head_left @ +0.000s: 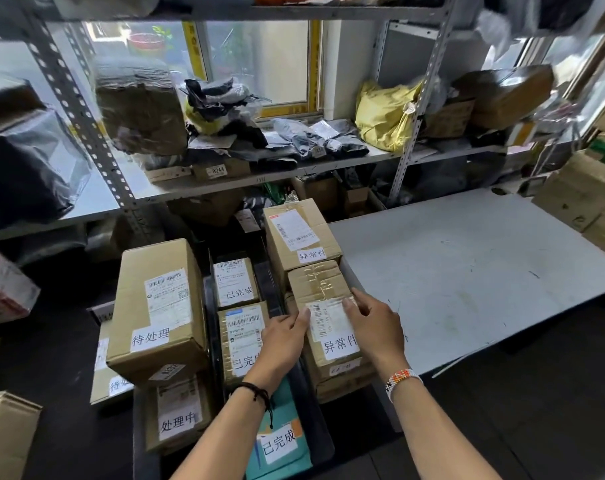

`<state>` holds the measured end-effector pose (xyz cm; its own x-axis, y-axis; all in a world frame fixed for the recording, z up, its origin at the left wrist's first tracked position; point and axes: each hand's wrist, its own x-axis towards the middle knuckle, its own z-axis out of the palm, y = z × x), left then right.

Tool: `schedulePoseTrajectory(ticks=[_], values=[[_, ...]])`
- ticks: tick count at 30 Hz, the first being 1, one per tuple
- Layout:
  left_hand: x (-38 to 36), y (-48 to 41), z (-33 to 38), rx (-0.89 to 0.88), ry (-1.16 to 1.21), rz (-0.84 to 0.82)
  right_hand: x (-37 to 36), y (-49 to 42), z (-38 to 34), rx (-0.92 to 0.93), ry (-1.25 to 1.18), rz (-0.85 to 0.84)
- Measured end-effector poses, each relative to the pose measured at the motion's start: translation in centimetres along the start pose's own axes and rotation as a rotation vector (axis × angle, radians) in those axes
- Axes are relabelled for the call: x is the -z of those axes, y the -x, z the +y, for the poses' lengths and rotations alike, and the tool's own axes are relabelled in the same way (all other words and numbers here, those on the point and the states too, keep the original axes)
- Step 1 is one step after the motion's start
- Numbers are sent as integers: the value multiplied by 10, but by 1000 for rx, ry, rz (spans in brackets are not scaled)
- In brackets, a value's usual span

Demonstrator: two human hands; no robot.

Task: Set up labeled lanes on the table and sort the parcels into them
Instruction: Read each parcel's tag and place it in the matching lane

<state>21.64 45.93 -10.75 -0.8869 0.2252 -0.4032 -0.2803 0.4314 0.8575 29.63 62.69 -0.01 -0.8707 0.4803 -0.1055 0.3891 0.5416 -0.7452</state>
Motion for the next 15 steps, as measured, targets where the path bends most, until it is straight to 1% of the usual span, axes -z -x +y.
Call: schedulePoseTrajectory(ticks=[4,6,8,10,12,15], values=[[7,7,4,-10,13,-35,1,4,-3,-16,28,-6],[17,28,19,-48,15,-46,6,11,-14,9,60,82],[29,53,37,-105,57,-42,11,18,-35,111,60,207],[47,72,52,-157,85,-7,12,26,-66,232,73,267],[68,88,65,-201,103,55,0,31,-99,328,65,278],[110,105,74,-318,112,177,-35,42,-146,432,-87,206]])
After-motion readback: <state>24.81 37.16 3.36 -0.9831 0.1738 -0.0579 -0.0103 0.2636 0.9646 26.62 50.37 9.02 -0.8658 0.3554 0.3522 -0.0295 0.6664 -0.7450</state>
